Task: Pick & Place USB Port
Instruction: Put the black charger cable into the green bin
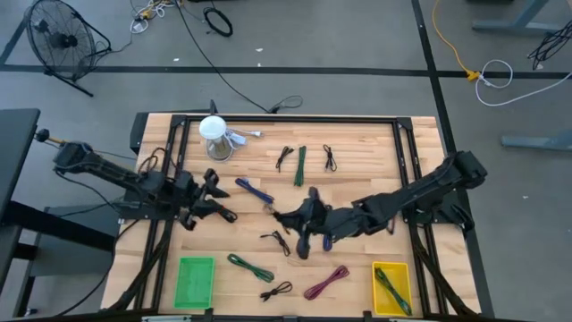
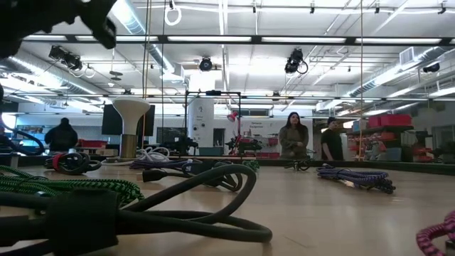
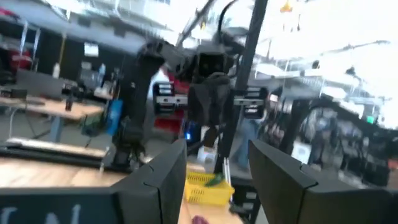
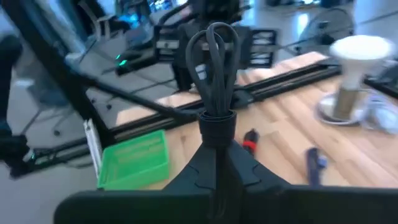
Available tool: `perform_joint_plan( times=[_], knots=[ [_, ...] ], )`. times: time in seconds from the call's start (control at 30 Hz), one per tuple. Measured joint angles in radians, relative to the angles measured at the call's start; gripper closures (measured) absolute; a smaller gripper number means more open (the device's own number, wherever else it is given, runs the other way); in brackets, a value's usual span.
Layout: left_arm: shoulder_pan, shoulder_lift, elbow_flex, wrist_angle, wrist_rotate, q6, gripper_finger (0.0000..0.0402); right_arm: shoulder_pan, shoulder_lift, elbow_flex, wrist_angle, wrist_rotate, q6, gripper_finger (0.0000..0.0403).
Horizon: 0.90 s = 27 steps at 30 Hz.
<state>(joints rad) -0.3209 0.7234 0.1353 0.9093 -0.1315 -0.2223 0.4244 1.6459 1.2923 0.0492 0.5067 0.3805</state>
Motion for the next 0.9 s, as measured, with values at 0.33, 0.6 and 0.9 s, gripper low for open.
perform_joint_plan(
  times=[0.33, 0.6, 0.9],
  knots=[
    [-0.064, 0.449, 0.350, -0.014, 0.001, 0.165, 0.0225, 0.019, 0.063, 0.089, 0.023, 0.008, -0.107, 0.0399],
    [-0.060, 0.523, 0.436, -0.003, -0.002, 0.204, 0.0225, 0.050, 0.061, 0.090, -0.009, 0.051, -0.108, 0.0399],
    [-0.059, 0.522, 0.441, 0.019, 0.004, 0.201, 0.0225, 0.047, 0.061, 0.090, -0.009, 0.062, -0.108, 0.0399]
  ],
)
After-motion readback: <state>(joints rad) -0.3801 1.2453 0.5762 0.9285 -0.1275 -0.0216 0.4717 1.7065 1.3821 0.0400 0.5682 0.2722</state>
